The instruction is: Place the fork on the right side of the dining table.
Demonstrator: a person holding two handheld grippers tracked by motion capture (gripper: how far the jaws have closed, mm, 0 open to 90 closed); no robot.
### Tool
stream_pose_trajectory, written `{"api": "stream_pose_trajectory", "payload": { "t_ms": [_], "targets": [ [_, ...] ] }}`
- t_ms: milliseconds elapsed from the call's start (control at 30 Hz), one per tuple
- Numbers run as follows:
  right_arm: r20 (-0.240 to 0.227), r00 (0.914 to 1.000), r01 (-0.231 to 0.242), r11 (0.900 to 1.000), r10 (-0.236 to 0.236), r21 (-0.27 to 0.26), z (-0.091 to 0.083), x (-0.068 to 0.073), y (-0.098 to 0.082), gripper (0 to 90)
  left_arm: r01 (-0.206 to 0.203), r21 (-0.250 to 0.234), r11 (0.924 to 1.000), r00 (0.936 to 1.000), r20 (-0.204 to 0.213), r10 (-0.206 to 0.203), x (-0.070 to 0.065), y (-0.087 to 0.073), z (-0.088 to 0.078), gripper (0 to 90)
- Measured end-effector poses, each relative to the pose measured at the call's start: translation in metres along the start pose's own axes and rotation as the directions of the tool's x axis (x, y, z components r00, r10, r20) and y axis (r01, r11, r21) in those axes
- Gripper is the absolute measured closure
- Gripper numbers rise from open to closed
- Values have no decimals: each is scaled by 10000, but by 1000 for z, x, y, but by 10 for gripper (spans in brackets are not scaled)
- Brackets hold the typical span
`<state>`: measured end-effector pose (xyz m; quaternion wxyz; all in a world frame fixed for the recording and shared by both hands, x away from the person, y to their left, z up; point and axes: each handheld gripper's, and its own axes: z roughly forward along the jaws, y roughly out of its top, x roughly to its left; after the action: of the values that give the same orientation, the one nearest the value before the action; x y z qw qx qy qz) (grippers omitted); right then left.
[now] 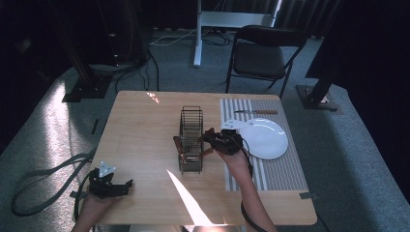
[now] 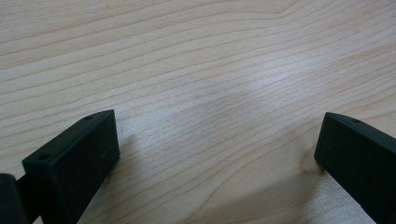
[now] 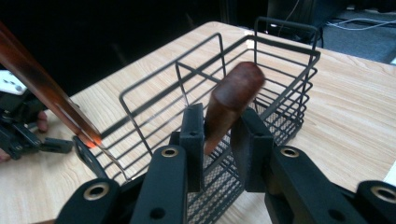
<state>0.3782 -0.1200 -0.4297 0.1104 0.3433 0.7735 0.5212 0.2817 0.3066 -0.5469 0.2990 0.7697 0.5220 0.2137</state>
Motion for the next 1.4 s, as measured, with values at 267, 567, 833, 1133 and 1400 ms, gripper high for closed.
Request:
{"api": "stream_pose_trajectory", "payload": {
  "t_ms": [267,567,833,1133,1400],
  "targets": [
    [222,9994,279,9996,-278,-62,-6,3,9,765,3,-1,10000,10000,1,-3,0,0,0,2],
    [430,9987,295,9986,-276,-448,-17,4,18,770,-4,-5,10000,10000,11,4,0,0,0,2],
    [678,9969,454,9940,-387,-1000,-30,9,34,813,0,-6,10000,10000,6,0,0,0,0,2],
    [737,9967,470,9824,-342,-1806,-52,16,56,813,-4,-5,10000,10000,7,4,0,0,0,2],
    [1030,9937,699,9611,-437,-2673,-92,25,77,813,0,-7,10000,10000,16,0,0,0,0,2]
  ]
}}
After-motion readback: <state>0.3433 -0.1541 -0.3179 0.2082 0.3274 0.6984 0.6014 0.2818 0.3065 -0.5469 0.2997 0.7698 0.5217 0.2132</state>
